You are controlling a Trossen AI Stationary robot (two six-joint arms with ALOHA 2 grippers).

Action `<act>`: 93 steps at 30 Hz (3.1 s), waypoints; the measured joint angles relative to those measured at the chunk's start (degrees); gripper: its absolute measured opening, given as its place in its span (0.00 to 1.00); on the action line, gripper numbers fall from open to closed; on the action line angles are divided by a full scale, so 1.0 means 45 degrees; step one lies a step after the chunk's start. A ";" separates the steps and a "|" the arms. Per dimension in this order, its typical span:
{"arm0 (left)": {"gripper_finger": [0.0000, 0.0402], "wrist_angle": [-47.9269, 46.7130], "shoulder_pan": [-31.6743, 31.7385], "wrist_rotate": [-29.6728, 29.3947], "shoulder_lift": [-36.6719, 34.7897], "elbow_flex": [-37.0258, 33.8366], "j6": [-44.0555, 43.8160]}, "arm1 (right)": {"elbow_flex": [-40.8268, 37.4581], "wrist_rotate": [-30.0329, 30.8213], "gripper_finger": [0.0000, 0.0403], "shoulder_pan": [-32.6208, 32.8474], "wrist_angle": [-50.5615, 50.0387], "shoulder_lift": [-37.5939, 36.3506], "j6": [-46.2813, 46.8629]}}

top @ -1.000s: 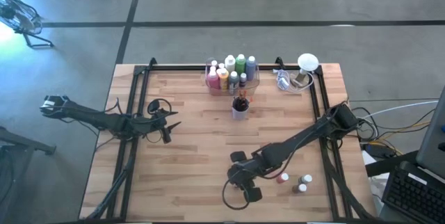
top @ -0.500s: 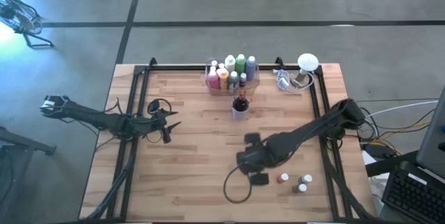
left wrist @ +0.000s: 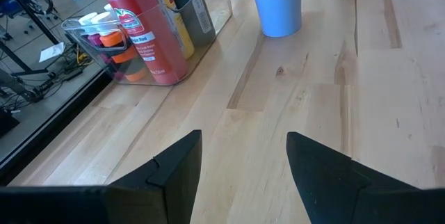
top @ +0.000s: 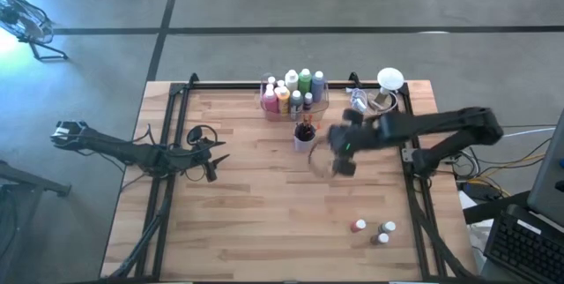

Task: Pick & Place Paint Supplies
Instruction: Put the pink black paint bottle into the transparent bin

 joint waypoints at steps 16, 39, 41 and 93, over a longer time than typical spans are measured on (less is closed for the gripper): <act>0.54 -0.0002 0.0002 0.0002 0.0000 0.0000 0.0000 | -0.3307 -0.2656 0.29 -0.7891 0.6543 -0.2573 -0.3441; 0.54 -0.0002 0.0002 0.0002 0.0000 0.0000 0.0000 | -0.2453 -0.2652 0.29 -0.9265 0.8776 0.1515 -0.2729; 0.54 -0.0003 -0.0002 0.0006 0.0000 0.0000 0.0000 | -0.2462 -0.2671 0.28 -0.9260 0.8908 0.1709 -0.2738; 0.54 -0.0007 -0.0002 0.0007 0.0000 0.0000 0.0000 | -0.3297 -0.2732 0.46 -0.9357 1.0689 0.3811 -0.2453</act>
